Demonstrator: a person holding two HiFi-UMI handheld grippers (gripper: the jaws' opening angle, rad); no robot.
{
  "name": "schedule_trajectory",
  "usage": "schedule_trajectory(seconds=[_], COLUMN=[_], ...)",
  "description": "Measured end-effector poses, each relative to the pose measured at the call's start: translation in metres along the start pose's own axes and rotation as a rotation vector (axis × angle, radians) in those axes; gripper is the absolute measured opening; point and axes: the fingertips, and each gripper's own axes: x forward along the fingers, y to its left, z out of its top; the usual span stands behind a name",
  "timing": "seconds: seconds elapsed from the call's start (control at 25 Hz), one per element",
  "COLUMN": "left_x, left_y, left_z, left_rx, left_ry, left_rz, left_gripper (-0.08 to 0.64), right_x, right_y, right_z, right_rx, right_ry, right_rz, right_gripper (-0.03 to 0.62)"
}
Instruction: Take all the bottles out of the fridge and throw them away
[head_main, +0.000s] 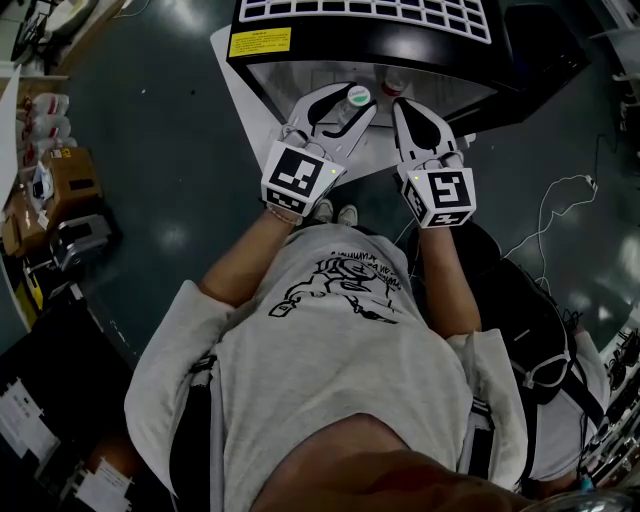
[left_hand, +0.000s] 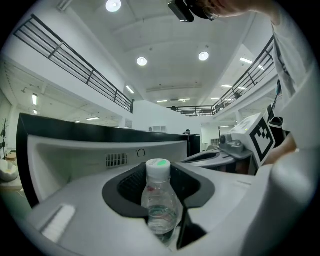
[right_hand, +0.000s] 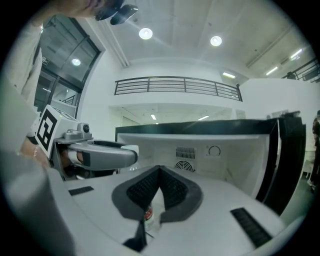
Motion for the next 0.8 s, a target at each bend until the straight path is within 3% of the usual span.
schedule_trajectory(seconds=[0.8], left_x=[-0.030], left_y=[-0.023], left_z=[0.041], left_rx=[-0.013], left_ry=[-0.038], left_rz=[-0.038], left_gripper=[0.153], right_x=[-0.030], right_y=[0.015], right_z=[0.042], right_rx=[-0.003], right_ry=[-0.020], right_rz=[0.029], right_gripper=[0.009])
